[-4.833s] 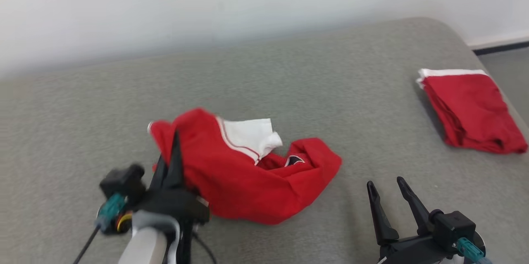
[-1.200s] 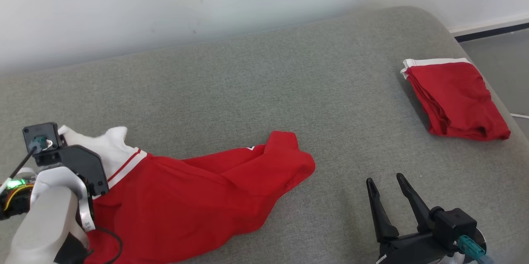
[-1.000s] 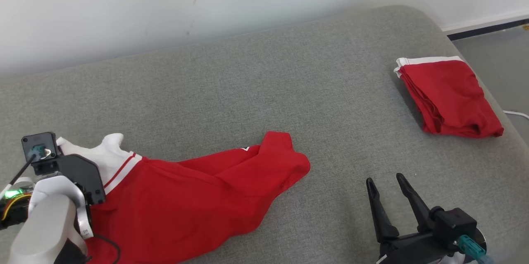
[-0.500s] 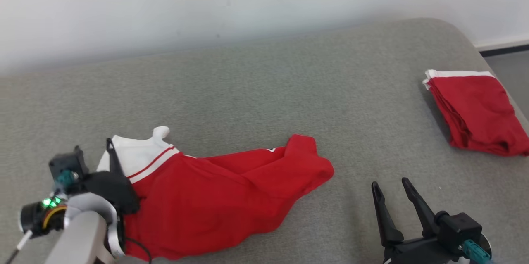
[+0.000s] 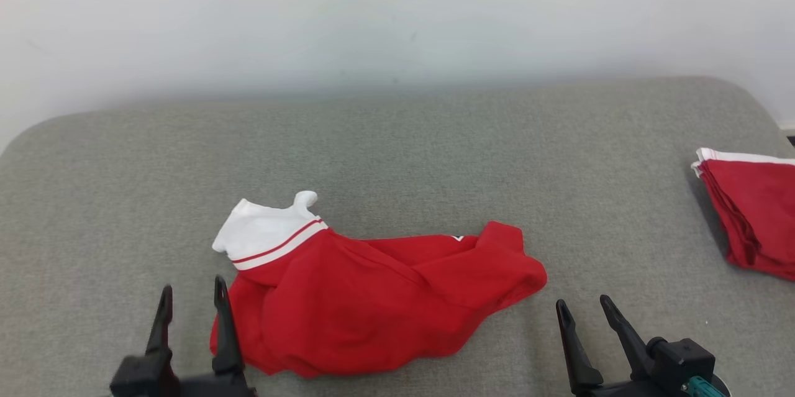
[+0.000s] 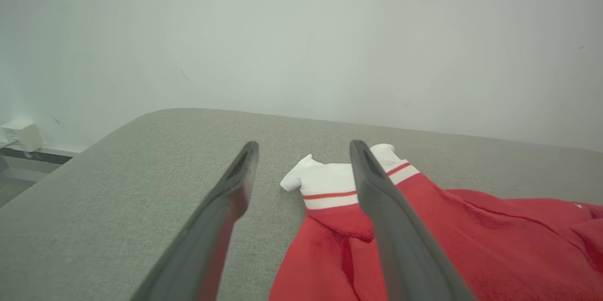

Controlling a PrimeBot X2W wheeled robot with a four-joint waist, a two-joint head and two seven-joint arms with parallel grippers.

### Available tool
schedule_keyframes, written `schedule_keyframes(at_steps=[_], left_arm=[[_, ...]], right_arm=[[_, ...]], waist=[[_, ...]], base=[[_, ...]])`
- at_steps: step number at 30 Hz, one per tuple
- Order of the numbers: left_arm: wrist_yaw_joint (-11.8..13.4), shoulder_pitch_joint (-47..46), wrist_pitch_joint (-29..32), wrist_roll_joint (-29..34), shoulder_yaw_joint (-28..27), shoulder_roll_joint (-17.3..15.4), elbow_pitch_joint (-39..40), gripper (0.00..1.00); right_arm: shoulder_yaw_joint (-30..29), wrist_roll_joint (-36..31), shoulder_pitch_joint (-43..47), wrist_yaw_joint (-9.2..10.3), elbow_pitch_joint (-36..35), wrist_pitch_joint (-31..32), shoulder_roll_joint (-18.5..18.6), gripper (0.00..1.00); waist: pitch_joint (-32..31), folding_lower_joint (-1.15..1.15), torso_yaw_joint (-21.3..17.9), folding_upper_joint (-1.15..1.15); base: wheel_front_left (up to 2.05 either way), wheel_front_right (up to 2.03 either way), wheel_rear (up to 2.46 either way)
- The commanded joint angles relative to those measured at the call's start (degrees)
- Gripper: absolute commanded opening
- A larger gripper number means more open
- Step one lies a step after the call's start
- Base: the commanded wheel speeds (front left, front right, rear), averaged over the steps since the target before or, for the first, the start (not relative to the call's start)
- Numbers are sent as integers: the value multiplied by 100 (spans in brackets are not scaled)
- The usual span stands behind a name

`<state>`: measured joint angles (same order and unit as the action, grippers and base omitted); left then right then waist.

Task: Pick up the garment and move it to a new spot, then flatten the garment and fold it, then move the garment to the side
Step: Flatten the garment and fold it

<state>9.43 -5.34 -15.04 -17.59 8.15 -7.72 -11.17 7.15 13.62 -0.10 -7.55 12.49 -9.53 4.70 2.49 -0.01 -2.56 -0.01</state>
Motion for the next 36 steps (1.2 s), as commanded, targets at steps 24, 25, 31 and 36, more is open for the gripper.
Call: schedule_keyframes(at_steps=[24,25,31,36], left_arm=[[-1300,1507,-17,794,-637,451,897,100],[-1327,1508,-17,808,-658,455,884,100],[-1389,1472,-17,833,-730,475,771,100],[-1435,1397,-17,835,-675,484,723,100]], right_arm=[[-341,51,209,15,475,51,-100,100],[-365,38,213,15,476,45,-101,100],[-541,42,131,15,547,120,-46,100],[-575,197,-274,15,937,631,-14,100]], waist=[[-433,1,471,1],[-433,1,468,1],[-411,1,472,1],[-329,1,550,1]], base=[[0,0,0],[0,0,0],[0,0,0],[0,0,0]])
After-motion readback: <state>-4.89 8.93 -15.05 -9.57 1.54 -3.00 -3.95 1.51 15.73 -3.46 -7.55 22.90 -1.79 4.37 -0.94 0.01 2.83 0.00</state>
